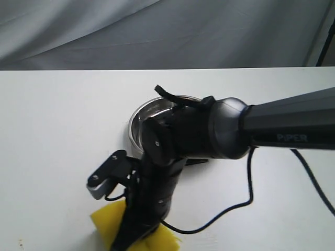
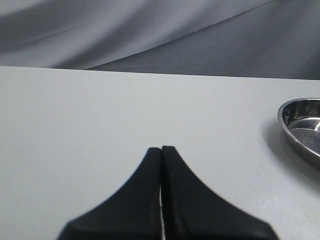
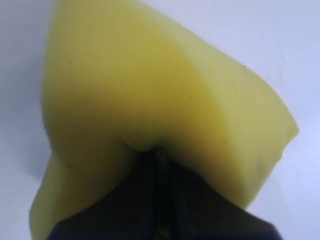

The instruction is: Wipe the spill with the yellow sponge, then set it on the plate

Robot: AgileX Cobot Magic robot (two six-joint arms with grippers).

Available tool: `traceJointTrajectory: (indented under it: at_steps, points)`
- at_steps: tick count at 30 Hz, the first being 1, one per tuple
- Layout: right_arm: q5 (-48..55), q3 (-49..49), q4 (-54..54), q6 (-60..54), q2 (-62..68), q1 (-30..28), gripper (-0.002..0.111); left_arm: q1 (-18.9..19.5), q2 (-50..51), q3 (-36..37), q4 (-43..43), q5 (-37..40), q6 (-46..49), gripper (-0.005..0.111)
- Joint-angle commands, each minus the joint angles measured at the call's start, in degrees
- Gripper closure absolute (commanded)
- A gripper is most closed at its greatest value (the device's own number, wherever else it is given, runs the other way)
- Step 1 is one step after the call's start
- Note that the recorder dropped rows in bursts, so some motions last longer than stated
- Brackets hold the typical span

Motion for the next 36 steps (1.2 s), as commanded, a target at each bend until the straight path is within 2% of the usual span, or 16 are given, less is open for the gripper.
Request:
traceJointTrajectory:
  at_steps: [1,12,15,18,22,28,36]
  points:
    - [-2.71,-7.87,11.32,-7.85,6.36,1.02,0.108,0.07,0.15,0.12,0.30,-0.75,-0.43,0.107]
    - [0.03,-31.53,6.37,-7.28,20.06,3.13,0.108,0.07,0.15,0.12,0.30,-0.75,-0.43,0.107]
    - [4.00,-34.74,-1.16,-5.27,20.69,3.13,0.108,0.07,0.15,0.12,0.30,-0.75,-0.43,0.107]
    - [13.75,-36.23,-10.48,-4.85,20.69,3.13,0.108,0.07,0.15,0.12,0.30,-0.75,-0.43,0.107]
    - [23.48,-36.13,-16.42,-2.28,20.25,2.88,0.108,0.07,0.15,0.12,0.30,-0.75,-0.43,0.107]
    - [23.48,-29.70,-16.42,-1.68,13.58,2.48,0.108,0.07,0.15,0.12,0.30,-0.75,-0.43,0.107]
    - [23.48,-13.38,-19.14,3.67,3.89,-0.66,0.108,0.07,0.15,0.12,0.30,-0.75,-0.43,0.107]
